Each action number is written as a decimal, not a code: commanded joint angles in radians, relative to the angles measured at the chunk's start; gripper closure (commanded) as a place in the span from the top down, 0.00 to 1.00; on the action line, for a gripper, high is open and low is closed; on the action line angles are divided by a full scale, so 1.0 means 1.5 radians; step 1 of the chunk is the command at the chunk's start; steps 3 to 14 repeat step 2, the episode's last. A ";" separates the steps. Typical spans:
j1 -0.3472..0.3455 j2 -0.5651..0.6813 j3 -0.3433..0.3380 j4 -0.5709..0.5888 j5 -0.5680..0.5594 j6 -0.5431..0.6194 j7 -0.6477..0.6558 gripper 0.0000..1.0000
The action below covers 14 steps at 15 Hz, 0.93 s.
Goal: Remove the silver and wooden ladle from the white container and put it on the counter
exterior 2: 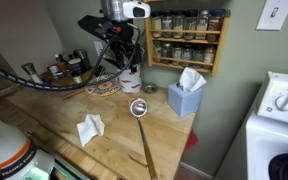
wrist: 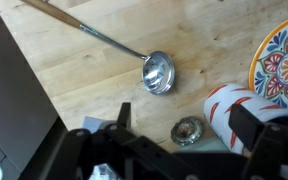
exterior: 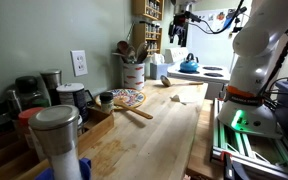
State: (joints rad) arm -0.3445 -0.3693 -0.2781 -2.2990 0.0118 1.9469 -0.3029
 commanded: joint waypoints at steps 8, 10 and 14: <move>0.029 -0.051 -0.003 -0.040 -0.030 0.014 0.008 1.00; 0.029 -0.051 -0.003 -0.040 -0.030 0.014 0.008 1.00; 0.029 -0.051 -0.003 -0.040 -0.030 0.014 0.008 1.00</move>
